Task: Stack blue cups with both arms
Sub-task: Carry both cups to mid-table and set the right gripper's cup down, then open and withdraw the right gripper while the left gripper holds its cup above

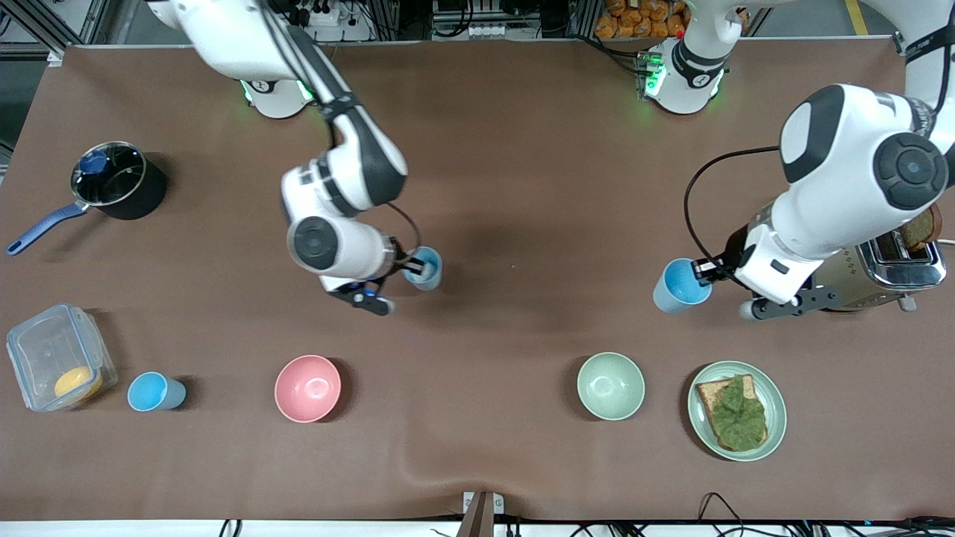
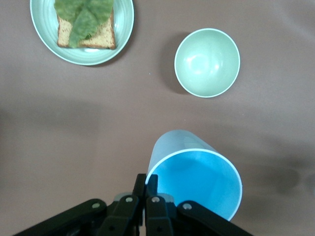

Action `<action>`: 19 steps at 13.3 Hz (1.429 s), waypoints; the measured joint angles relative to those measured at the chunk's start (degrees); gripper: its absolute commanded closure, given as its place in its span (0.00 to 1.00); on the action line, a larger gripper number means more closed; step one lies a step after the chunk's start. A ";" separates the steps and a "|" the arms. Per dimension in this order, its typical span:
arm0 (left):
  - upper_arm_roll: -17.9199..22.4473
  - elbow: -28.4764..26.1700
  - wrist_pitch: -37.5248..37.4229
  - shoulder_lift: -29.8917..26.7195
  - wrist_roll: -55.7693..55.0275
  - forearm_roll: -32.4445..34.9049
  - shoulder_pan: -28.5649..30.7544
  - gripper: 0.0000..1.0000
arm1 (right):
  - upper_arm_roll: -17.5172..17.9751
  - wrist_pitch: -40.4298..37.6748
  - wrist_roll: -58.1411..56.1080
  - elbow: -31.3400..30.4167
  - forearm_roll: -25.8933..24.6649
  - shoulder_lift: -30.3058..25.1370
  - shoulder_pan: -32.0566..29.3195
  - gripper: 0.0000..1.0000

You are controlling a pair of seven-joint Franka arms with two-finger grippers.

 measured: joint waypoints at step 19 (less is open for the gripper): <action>-0.28 0.97 8.99 9.01 -30.83 0.05 -17.93 1.00 | -2.21 -9.28 -0.56 14.14 -0.01 3.13 -1.18 0.00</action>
